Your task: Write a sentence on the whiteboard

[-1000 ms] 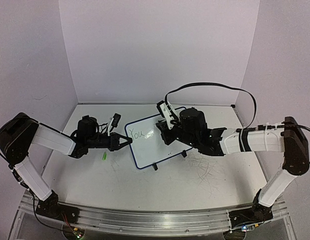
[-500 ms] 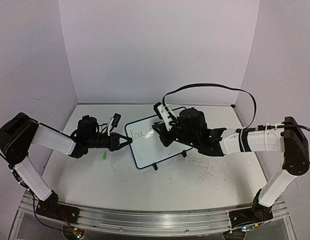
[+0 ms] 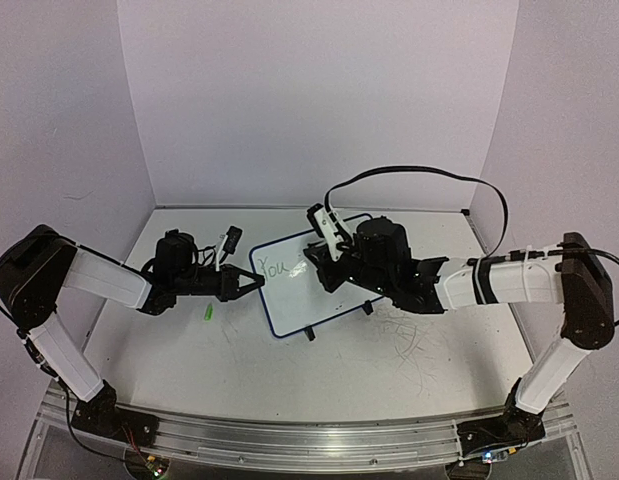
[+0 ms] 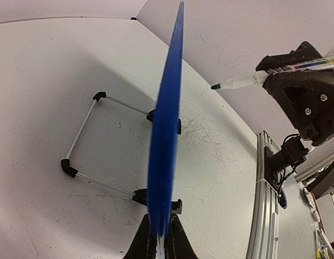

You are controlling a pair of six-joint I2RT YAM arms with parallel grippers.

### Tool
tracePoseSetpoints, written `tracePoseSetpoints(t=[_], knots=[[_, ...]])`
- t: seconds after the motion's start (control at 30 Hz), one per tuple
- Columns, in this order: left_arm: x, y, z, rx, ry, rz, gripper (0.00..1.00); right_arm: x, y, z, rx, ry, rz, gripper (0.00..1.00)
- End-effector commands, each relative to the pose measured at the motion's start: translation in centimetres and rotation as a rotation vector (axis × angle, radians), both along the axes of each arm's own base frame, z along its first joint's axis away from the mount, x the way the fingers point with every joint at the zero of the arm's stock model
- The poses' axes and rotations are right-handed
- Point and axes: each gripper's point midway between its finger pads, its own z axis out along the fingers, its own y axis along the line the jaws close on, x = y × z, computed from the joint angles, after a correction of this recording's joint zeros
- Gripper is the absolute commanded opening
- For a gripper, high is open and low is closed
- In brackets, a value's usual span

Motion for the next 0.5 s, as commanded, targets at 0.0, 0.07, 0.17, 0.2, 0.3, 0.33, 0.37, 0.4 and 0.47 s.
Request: tracePoseSetpoints(t=[0.0,0.07,0.17,0.2,0.3,0.33,0.37,0.4,0.47], knots=[[0.8,0.3,-0.5,0.05,-0.023,0.027,0.0,0.1,1.3,1.6,0.049,-0.025,0.026,0.0],[0.7,0.4,-0.4,0.049,-0.025,0.028,0.0,0.1,1.3,1.0,0.037,-0.016,0.028,0.0],[0.7,0.4,-0.4,0.05,-0.027,0.029,0.0,0.6,1.2,0.6,0.032,-0.011,0.002,0.0],[0.7,0.4,-0.4,0.049,-0.026,0.028,0.0,0.7,1.1,0.6,0.034,-0.012,-0.013,0.0],[0.7,0.3,-0.6,0.051,-0.022,0.026,0.0,1.2,1.1,0.8,0.047,-0.017,-0.039,0.0],[0.7,0.3,-0.6,0.05,-0.022,0.026,0.0,1.3,1.1,0.8,0.052,-0.017,-0.043,0.0],[0.7,0.3,-0.5,0.049,-0.023,0.027,0.0,1.4,1.2,0.8,0.056,-0.018,-0.046,0.0],[0.7,0.3,-0.5,0.05,-0.022,0.027,0.0,1.5,1.1,0.9,0.062,-0.023,-0.05,0.0],[0.7,0.4,-0.5,0.049,-0.024,0.027,0.0,1.5,1.0,1.1,0.071,-0.03,-0.052,0.0]])
